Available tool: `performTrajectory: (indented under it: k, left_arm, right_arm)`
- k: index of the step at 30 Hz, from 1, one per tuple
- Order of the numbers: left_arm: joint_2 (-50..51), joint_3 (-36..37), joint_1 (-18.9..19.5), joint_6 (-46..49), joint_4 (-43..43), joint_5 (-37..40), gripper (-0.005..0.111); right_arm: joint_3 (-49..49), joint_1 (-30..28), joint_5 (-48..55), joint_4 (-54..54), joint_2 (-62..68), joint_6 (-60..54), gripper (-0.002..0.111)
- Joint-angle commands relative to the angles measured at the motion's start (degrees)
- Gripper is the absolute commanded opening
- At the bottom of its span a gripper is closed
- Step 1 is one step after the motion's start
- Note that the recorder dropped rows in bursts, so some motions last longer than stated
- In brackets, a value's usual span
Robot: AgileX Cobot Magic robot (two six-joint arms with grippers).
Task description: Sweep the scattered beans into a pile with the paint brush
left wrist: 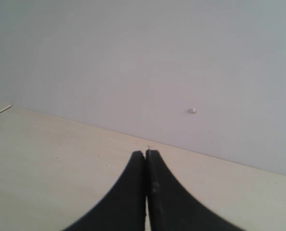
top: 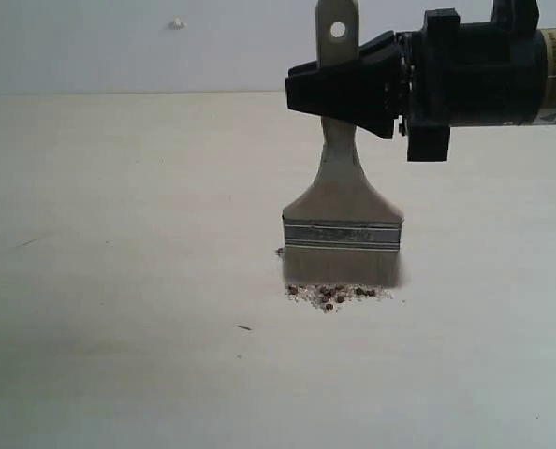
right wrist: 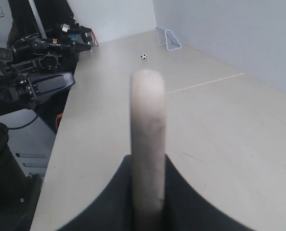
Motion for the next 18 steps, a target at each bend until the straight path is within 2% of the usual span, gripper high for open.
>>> performTrajectory:
  k: [1, 3, 5, 7, 9, 11, 13, 18]
  left_arm:
    - [-0.2, 0.17, 0.15, 0.04, -0.16, 0.11, 0.0]
    - [-0.2, 0.17, 0.15, 0.04, -0.16, 0.11, 0.0]
    - [-0.2, 0.17, 0.15, 0.04, -0.16, 0.11, 0.0]
    - [-0.2, 0.17, 0.15, 0.04, -0.16, 0.11, 0.0]
    - [-0.2, 0.17, 0.15, 0.04, -0.16, 0.11, 0.0]
    - [-0.2, 0.17, 0.15, 0.04, -0.16, 0.11, 0.0]
    - [-0.2, 0.17, 0.15, 0.04, -0.16, 0.11, 0.0]
    - [-0.2, 0.17, 0.15, 0.04, -0.16, 0.11, 0.0]
  right_arm:
    - [0.11, -0.38, -0.5, -2.83, 0.56, 1.23, 0.0]
    - [0.11, -0.38, 1.51, -1.57, 0.95, 0.6, 0.0]
    - [0.11, -0.38, 8.4, 1.39, 0.95, -4.7, 0.0]
    - [0.11, -0.38, 14.81, 6.82, 1.13, -14.98, 0.0]
    - [0.11, -0.38, 17.05, 12.83, 1.74, -25.84, 0.0]
    - [-0.34, -0.75, 17.29, 18.95, 3.6, -32.73, 0.0]
    - [-1.69, -1.79, 16.0, 21.51, 6.35, -34.93, 0.0]
    - [-8.61, -7.2, 5.18, 21.81, 17.11, -31.8, 0.0]
